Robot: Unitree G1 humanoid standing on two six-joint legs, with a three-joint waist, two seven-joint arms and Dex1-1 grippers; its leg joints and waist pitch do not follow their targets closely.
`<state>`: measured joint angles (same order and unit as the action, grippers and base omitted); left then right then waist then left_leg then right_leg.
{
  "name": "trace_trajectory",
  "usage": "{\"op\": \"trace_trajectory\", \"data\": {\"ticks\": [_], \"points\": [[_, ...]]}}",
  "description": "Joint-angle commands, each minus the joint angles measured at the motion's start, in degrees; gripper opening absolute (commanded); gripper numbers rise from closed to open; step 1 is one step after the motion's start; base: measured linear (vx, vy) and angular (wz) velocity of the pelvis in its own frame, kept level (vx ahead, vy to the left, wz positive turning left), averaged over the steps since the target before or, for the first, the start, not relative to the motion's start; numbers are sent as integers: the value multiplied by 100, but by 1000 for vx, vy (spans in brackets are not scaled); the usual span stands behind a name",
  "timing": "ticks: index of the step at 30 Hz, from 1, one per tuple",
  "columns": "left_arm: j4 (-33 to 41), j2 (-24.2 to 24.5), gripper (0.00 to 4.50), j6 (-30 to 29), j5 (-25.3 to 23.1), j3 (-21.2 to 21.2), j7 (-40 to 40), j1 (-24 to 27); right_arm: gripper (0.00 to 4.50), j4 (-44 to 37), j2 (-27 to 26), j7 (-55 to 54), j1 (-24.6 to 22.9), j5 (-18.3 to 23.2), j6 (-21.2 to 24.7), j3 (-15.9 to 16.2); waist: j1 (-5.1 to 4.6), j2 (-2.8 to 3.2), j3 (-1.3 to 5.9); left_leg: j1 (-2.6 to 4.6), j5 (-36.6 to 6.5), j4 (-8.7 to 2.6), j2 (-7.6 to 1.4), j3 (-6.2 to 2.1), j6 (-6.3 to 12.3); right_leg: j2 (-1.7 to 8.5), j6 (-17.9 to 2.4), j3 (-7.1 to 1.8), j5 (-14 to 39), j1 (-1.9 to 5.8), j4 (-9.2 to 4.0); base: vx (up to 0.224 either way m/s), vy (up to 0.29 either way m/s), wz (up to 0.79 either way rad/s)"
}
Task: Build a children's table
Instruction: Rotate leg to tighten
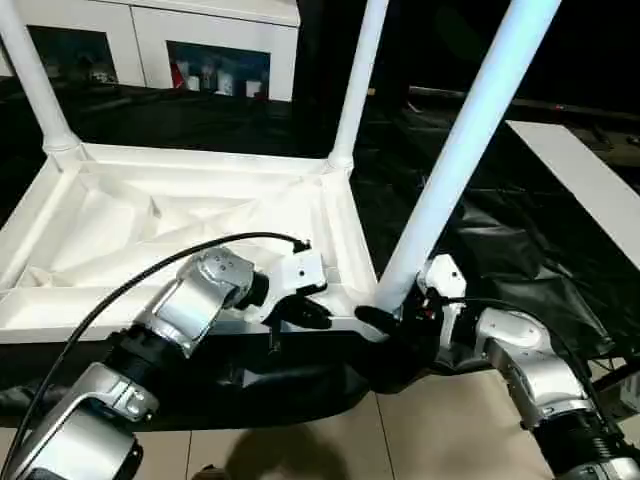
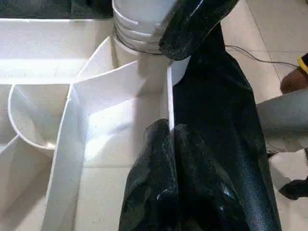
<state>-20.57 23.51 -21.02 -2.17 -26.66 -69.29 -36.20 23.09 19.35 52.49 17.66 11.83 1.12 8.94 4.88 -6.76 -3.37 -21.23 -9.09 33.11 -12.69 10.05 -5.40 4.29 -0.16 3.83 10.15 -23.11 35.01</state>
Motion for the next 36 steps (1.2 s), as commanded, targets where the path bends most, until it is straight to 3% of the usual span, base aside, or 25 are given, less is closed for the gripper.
{"op": "trace_trajectory", "data": {"ticks": [1,5,10,11,12,17,20,22,25,27,28,30,31,34,35,36], "points": [[145,-64,0,-10,35,-193,-274,95,307,6,138,-48,33,-47,103,-79,-28,54,351,72,-1619,-387,-92,6,-30,337,-860,-243,1921,211,-475,0,0,0],[168,-63,0,-51,39,-186,-227,115,269,0,140,-20,20,-80,138,-62,-31,57,353,73,-1588,-386,-90,8,-26,333,-858,-242,1890,213,-472,0,0,0],[141,-87,0,-105,27,-175,-157,109,261,-12,136,-22,-5,-83,183,-60,-33,38,351,72,-1577,-379,-89,8,-20,339,-810,-242,2006,210,-483,0,0,0],[128,-115,0,-142,27,-154,-99,117,261,28,109,-82,-17,-82,199,-82,-41,-1,352,67,-1563,-374,-87,13,-10,336,-799,-240,2020,211,-487,0,0,0],[105,-153,0,-174,29,-123,-27,120,261,69,76,-151,-21,-76,215,-112,-33,21,353,69,-1537,-376,-89,10,-11,342,-801,-241,2016,212,-480,0,0,0],[-201,-456,0,-216,-52,44,534,2,260,356,-180,-861,89,-105,269,-354,-48,14,329,88,-1752,-381,-83,-1,-72,350,-678,-226,2496,174,-539,0,0,0],[-850,-1097,0,-253,-129,306,1515,-292,260,948,-611,-2246,391,-207,292,-758,-96,11,331,99,-2021,-366,-61,-32,-199,358,-500,-190,3008,135,-591,0,0,0],[-965,-1196,0,-271,-141,343,1653,-347,260,1024,-681,-2451,442,-205,318,-818,-118,2,340,86,-2101,-362,-57,-54,-222,366,-407,-172,3101,143,-609,0,0,0],[-1781,-1727,0,-173,-248,530,2579,-714,259,1619,-1065,-3887,873,-200,555,-1208,-194,52,350,96,-2205,-347,-32,-61,-231,345,-388,-170,3043,104,-612,0,0,0],[-2149,-1894,0,-78,-297,568,2861,-862,259,1914,-1169,-4279,1090,-217,566,-1293,-216,49,366,73,-2184,-349,-23,-67,-235,343,-379,-162,2965,128,-626,0,0,0],[-2149,-1894,0,-78,-297,568,2861,-862,259,1914,-1169,-4279,1090,-217,566,-1293,-220,39,367,50,-2136,-354,-21,-66,-203,341,-380,-162,2820,146,-618,0,0,0],[-2597,-2031,0,112,-410,578,3049,-1023,259,2174,-1271,-4382,1323,-355,381,-1218,-203,50,376,74,-2069,-335,-15,-40,-138,336,-419,-183,2624,125,-613,0,0,0],[-2597,-2031,0,112,-410,578,3049,-1023,259,2174,-1271,-4382,1323,-355,381,-1218,-209,53,381,38,-1986,-342,-8,-39,-122,332,-455,-187,2500,154,-598,0,0,0],[-2873,-2036,0,146,-474,555,3093,-1129,259,2077,-1372,-3942,1387,-351,198,-1072,-175,64,383,52,-1866,-346,-25,-28,-60,330,-563,-198,2223,165,-563,0,0,0],[-2954,-2044,0,171,-480,561,3110,-1163,315,2073,-1389,-3878,1397,-335,168,-1058,-174,58,385,43,-1863,-348,-21,-24,-39,322,-583,-195,2185,174,-562,0,0,0],[-3062,-2032,0,223,-501,559,3118,-1208,315,1958,-1415,-3586,1364,-219,135,-1037,-159,62,388,47,-1837,-348,-28,-20,-27,326,-632,-201,2088,179,-550,0,0,0]]}}
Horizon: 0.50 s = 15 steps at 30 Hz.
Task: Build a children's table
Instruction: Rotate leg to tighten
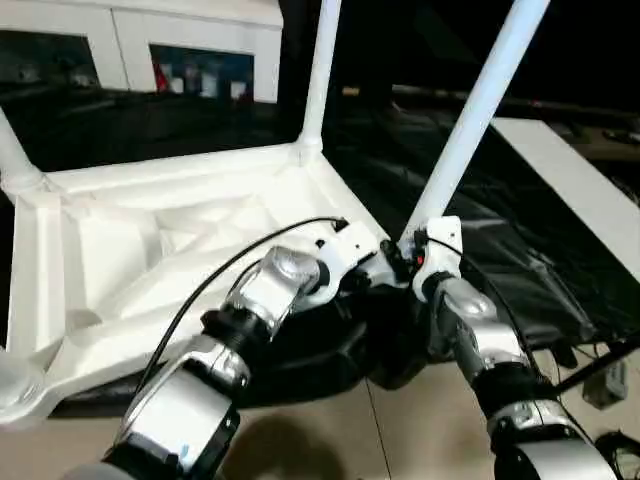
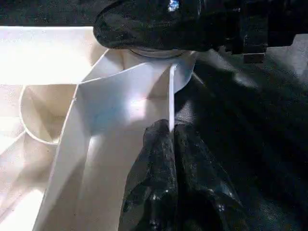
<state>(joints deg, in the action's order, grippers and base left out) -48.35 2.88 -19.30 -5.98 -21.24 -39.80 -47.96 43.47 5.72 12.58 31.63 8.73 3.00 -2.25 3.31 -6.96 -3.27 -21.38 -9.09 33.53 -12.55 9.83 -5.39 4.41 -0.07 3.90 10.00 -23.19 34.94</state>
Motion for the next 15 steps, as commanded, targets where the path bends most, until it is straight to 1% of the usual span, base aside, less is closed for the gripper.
{"op": "trace_trajectory", "data": {"ticks": [1,2,3,4,5,6,7,8,9,10,11,13,14,15], "points": [[-305,60,0,68,-131,1,114,-38,315,-222,-32,653,-93,156,-55,133,8,75,376,61,-1824,-391,-46,4,9,315,-685,-209,2032,199,-535,0,0,0],[-345,95,0,117,-146,-23,48,-49,332,-369,10,901,-155,217,-47,212,19,85,368,52,-1824,-401,-52,0,40,316,-708,-208,1993,211,-531,0,0,0],[-344,108,0,129,-151,-33,25,-47,332,-416,26,970,-176,231,-37,235,10,74,363,34,-1826,-411,-45,-2,58,312,-688,-204,2019,228,-539,0,0,0],[-381,125,0,185,-159,-42,-47,-59,343,-477,68,1101,-205,239,-32,279,-4,61,362,3,-1785,-423,-44,-16,60,319,-655,-193,2088,261,-535,0,0,0],[-382,144,0,204,-157,-50,-123,-57,353,-541,109,1216,-237,252,-14,314,-7,71,363,20,-1790,-419,-46,-16,50,331,-644,-195,2214,248,-553,0,0,0],[-323,195,0,240,-155,-88,-287,-30,363,-682,202,1427,-310,268,36,383,-9,70,368,36,-1800,-411,-52,-14,48,333,-666,-198,2215,238,-553,0,0,0],[-237,254,0,260,-129,-111,-501,10,363,-855,338,1677,-411,261,40,476,-3,65,358,58,-1823,-410,-58,-9,70,330,-710,-203,2196,226,-564,0,0,0],[-131,328,0,263,-118,-156,-708,54,363,-1030,485,1928,-520,263,51,564,1,65,355,55,-1815,-407,-55,-4,90,327,-726,-205,2181,233,-567,0,0,0],[131,526,0,416,-134,-331,-1203,170,363,-1339,762,2390,-725,280,54,715,22,57,352,53,-1761,-414,-63,-4,135,336,-762,-212,2105,248,-566,0,0,0],[298,640,0,379,-110,-402,-1457,236,363,-1487,900,2621,-832,299,74,757,37,48,362,42,-1664,-407,-71,5,175,333,-803,-223,1942,262,-541,0,0,0],[508,774,0,439,-55,-478,-1781,323,363,-1619,1040,2842,-932,322,115,791,27,53,361,36,-1609,-413,-79,10,199,333,-886,-227,1795,261,-515,0,0,0],[719,884,0,411,52,-518,-2102,409,363,-1716,1152,3025,-1014,317,119,802,52,65,360,55,-1560,-420,-96,9,189,340,-966,-227,1697,263,-494,0,0,0],[1183,1149,0,430,176,-659,-2647,578,363,-1917,1332,3330,-1154,329,156,842,52,80,355,79,-1602,-422,-100,18,180,330,-1012,-230,1702,239,-501,0,0,0],[1318,1224,0,358,213,-693,-2776,621,363,-1975,1378,3408,-1191,332,161,860,60,79,358,79,-1610,-431,-120,7,157,345,-1034,-231,1685,252,-486,0,0,0]]}}
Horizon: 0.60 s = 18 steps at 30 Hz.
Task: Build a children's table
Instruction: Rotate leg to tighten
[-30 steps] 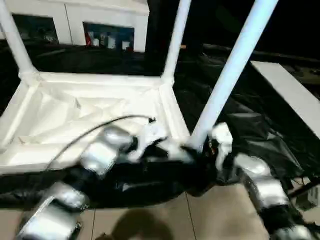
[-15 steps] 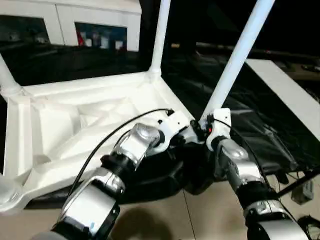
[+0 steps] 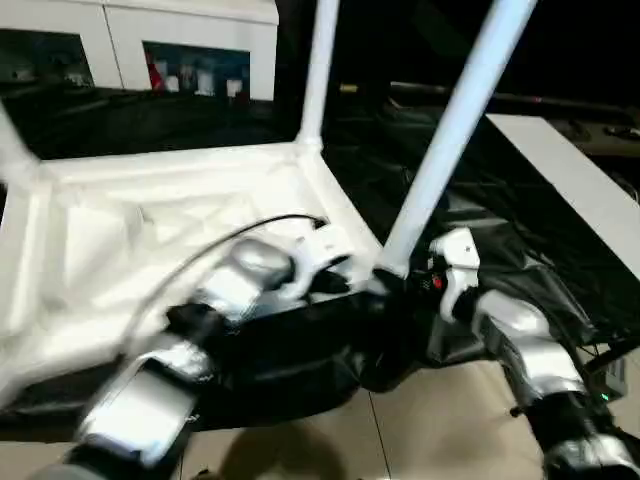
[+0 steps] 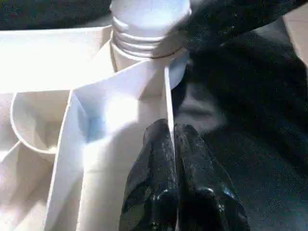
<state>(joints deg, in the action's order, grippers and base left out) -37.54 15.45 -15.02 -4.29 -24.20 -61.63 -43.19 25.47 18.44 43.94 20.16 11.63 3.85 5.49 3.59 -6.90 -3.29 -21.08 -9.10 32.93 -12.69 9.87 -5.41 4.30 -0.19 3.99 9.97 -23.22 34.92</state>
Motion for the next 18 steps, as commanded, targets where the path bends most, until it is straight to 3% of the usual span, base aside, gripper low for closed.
{"op": "trace_trajectory", "data": {"ticks": [1,2,4,8,15,16,18], "points": [[436,80,0,-185,93,-449,-777,206,363,-264,174,388,-98,49,88,115,32,85,350,54,-1640,-379,-105,9,129,348,-1028,-242,1728,246,-481,0,0,0],[536,150,0,-190,97,-456,-860,238,363,-350,227,486,-139,76,130,147,42,112,339,98,-1731,-378,-114,26,109,336,-1072,-253,1744,198,-497,0,0,0],[681,249,0,-184,89,-425,-949,283,363,-494,306,628,-197,119,263,230,76,110,334,115,-1835,-385,-126,28,58,327,-1081,-258,1727,199,-488,0,0,0],[972,450,0,-265,126,-360,-1132,387,363,-571,301,740,-236,43,368,400,96,115,335,79,-1839,-396,-102,20,-33,342,-934,-259,1929,213,-492,0,0,0],[1142,568,0,-376,133,-360,-1122,447,363,-582,246,848,-257,-83,380,526,93,111,343,65,-1747,-395,-100,12,-84,344,-905,-260,1886,224,-479,0,0,0],[1216,589,0,-423,129,-350,-1142,471,337,-605,245,844,-257,-66,434,515,86,105,346,65,-1711,-391,-99,15,-76,338,-923,-261,1819,227,-469,0,0,0],[1272,597,0,-465,126,-337,-1148,490,329,-593,249,812,-242,-40,469,497,77,103,347,59,-1661,-389,-96,17,-60,336,-943,-260,1754,234,-463,0,0,0]]}}
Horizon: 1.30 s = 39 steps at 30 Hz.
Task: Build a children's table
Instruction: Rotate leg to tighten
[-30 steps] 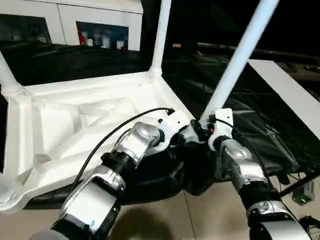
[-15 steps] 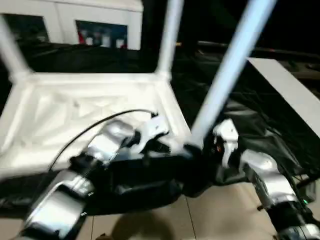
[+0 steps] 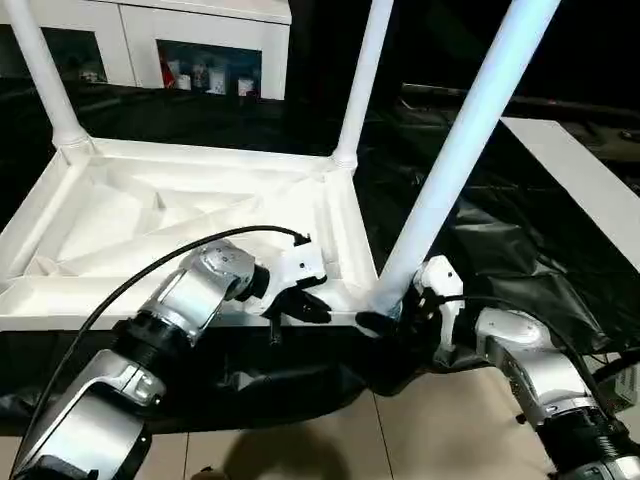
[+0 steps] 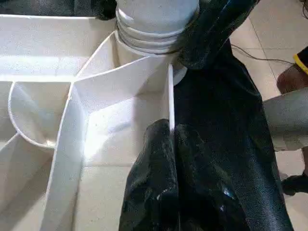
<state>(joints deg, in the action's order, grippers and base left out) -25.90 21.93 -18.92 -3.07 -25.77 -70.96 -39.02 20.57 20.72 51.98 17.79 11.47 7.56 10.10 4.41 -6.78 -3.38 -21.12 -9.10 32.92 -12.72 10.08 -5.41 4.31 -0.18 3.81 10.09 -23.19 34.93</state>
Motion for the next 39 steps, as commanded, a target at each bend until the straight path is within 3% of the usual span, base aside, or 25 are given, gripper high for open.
{"op": "trace_trajectory", "data": {"ticks": [1,7,8,13,16,20,21,23,25,27,28,31,35,37,39], "points": [[108,-51,0,-74,3,-180,-215,73,329,-102,21,8,-5,-24,97,36,-7,95,355,66,-1655,-388,-92,-2,-58,332,-948,-242,1734,229,-465,0,0,0],[165,-37,0,-116,15,-173,-183,103,278,-38,-75,-51,24,67,63,-104,-22,99,358,71,-1642,-381,-88,2,-55,330,-961,-242,1702,230,-461,0,0,0],[180,-32,0,-129,14,-171,-179,114,275,-59,-80,-31,4,78,76,-103,-28,78,358,65,-1633,-378,-86,4,-51,329,-955,-242,1713,233,-464,0,0,0],[203,-38,0,-201,33,-145,-157,159,270,-92,-155,-38,-66,167,147,-125,-36,83,362,61,-1561,-376,-89,2,-39,332,-962,-242,1666,236,-451,0,0,0],[62,-165,0,-214,11,-83,64,151,269,96,-415,-457,11,291,208,-376,-64,85,356,52,-1608,-381,-76,2,-64,329,-953,-239,1753,230,-463,0,0,0],[-471,-697,0,-185,5,217,933,-27,269,732,-876,-1669,294,-9,71,-610,-112,117,334,92,-1943,-378,-69,-16,-201,350,-843,-224,2372,163,-531,0,0,0],[-619,-857,0,-199,12,298,1179,-96,269,915,-996,-1987,395,-60,49,-683,-123,95,337,83,-2023,-379,-59,-40,-236,359,-751,-203,2629,185,-555,0,0,0],[-1042,-1244,0,-253,-15,479,1857,-293,269,1323,-1287,-2754,681,-101,65,-899,-154,116,338,84,-2135,-369,-52,-48,-266,350,-661,-202,2756,141,-568,0,0,0],[-1229,-1380,0,-248,-48,539,2145,-374,269,1477,-1390,-3043,798,-113,89,-976,-164,92,342,63,-2125,-367,-40,-54,-259,347,-602,-192,2756,169,-581,0,0,0],[-1562,-1561,0,-194,-157,584,2614,-521,269,1747,-1533,-3484,1012,-146,73,-1084,-170,99,352,115,-2203,-346,-38,-51,-248,342,-577,-189,2782,122,-593,0,0,0],[-1857,-1697,0,-112,-251,606,2960,-647,269,1969,-1637,-3809,1192,-190,45,-1151,-157,90,356,78,-2124,-350,-29,-48,-203,346,-563,-194,2695,157,-593,0,0,0],[-2249,-1853,0,67,-383,607,3223,-794,269,2230,-1732,-4072,1398,-327,-47,-1147,-138,98,370,64,-1947,-354,-29,-38,-158,339,-581,-206,2410,167,-567,0,0,0],[-2362,-1907,0,150,-458,567,3136,-838,269,2267,-1760,-3852,1415,-369,-235,-1089,-111,92,377,50,-1789,-356,-39,-20,-96,332,-693,-216,1968,194,-521,0,0,0],[-2417,-1857,0,160,-455,505,2969,-839,339,2056,-1763,-3296,1305,-164,-356,-1083,-86,85,384,46,-1707,-350,-35,-6,-22,328,-769,-222,1760,220,-503,0,0,0],[-2414,-1766,0,151,-430,452,2752,-800,341,1742,-1654,-2778,1139,-89,-407,-946,-61,88,386,47,-1596,-345,-41,3,45,328,-838,-226,1575,236,-490,0,0,0]]}}
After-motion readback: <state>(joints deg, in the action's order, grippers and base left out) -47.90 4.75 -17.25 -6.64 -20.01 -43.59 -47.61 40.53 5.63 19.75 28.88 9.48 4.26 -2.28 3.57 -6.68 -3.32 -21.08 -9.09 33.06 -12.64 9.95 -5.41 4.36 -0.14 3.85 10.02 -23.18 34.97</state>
